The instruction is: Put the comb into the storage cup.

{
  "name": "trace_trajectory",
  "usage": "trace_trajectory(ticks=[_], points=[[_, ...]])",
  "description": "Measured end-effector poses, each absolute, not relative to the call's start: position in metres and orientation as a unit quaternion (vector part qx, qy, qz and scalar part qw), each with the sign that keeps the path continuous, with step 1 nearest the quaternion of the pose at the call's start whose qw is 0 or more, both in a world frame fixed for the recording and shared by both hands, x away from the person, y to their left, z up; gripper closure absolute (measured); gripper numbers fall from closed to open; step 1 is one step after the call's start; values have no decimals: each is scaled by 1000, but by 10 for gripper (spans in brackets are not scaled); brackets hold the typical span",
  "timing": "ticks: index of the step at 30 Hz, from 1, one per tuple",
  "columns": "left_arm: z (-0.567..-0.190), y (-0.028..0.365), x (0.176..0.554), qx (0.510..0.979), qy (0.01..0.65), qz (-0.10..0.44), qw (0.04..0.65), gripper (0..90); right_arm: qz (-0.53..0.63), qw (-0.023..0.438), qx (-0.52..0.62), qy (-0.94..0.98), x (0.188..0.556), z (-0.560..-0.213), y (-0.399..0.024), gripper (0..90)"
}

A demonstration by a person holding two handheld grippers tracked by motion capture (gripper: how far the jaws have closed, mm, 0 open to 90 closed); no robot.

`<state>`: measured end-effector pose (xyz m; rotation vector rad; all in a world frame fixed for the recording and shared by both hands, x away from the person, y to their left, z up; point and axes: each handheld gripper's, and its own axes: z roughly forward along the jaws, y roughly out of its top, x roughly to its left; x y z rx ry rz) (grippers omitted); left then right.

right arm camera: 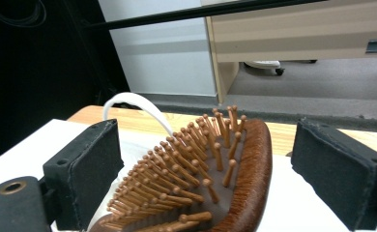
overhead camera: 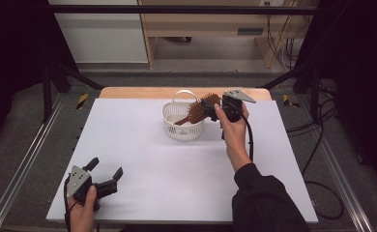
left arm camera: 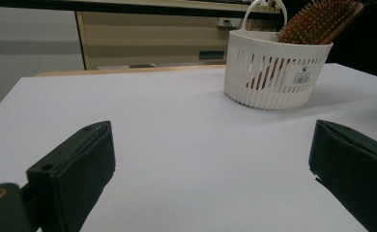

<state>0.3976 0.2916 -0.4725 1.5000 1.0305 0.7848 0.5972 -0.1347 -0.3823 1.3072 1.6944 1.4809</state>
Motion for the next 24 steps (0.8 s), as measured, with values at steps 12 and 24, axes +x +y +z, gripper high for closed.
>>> trace_trajectory(ticks=[12,24], points=[[-473,292,398,633,436,330,548,25,553,269,473,631,591,-370,-139,109],[-473,290,399,635,433,337,544,25,560,282,458,630,583,-357,-147,93]])
